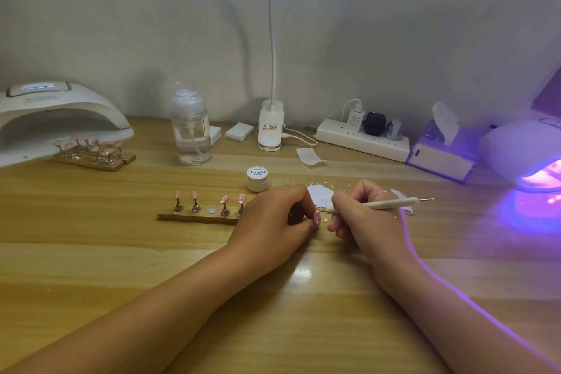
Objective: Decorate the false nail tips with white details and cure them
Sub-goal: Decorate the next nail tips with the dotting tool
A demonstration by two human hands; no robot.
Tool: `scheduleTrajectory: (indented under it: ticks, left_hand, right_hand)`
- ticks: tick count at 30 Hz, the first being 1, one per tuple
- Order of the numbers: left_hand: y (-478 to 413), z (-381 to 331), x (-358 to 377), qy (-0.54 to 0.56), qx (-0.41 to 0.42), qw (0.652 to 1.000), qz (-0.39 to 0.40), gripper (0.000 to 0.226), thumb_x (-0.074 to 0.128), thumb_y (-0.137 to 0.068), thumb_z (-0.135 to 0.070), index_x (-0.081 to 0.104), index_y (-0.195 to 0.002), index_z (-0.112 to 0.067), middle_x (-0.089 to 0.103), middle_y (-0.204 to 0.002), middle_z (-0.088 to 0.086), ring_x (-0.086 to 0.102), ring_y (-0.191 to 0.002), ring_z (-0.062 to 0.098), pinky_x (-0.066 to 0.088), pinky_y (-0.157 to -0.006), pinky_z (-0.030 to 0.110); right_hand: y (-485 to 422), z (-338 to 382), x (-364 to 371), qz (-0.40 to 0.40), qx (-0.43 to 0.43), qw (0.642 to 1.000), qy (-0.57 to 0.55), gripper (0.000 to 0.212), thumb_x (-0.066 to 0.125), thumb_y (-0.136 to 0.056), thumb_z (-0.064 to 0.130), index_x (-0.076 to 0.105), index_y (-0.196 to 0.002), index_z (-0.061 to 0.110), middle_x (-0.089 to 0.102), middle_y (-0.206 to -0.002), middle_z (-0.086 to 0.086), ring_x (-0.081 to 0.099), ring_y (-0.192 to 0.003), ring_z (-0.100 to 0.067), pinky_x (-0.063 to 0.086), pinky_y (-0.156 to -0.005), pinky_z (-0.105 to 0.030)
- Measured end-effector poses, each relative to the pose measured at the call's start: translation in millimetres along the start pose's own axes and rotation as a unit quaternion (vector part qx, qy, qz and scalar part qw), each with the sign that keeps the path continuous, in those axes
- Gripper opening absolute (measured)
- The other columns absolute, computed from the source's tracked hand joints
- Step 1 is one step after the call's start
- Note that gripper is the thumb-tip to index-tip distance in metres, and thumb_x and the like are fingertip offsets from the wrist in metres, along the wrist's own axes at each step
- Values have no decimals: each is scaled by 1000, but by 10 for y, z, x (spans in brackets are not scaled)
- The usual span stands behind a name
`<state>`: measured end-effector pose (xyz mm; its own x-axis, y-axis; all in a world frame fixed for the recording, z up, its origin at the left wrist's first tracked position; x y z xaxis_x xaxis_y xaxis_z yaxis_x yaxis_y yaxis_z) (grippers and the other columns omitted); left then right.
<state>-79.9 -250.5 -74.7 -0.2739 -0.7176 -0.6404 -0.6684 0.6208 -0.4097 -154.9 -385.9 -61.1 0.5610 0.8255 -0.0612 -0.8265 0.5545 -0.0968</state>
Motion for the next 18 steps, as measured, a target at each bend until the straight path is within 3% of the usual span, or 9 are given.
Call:
scheduleTrajectory:
  ticks: [12, 18]
  left_hand:
    - [3, -13, -7, 6, -2, 1000, -5, 23, 73, -82, -18, 59, -72, -33, 57, -67, -15, 52, -65, 3, 32, -59, 19]
    - [3, -15, -6, 3, -7, 1000, -2, 24, 73, -82, -18, 58, -71, -33, 58, -68, -14, 52, -65, 2, 32, -59, 17]
  right_hand:
    - [-9, -23, -7, -13, -5, 1000, -10, 26, 60, -79, 3, 45, -60, 14, 65, -52, -14, 49, -40, -12, 39, -40, -17]
    - [-14, -32, -4, -2, -10, 1000, 21, 23, 61, -79, 5, 47, -63, 12, 66, -53, -13, 52, -43, -13, 44, -45, -24]
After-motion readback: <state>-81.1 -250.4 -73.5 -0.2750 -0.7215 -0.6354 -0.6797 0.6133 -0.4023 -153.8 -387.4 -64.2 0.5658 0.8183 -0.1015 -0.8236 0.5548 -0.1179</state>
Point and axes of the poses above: each hand's wrist, its own y-axis away from the middle knuckle, its own x-axis out of the palm, z = x × y, the point moved 1 cm from there along -y, towards the middle knuckle
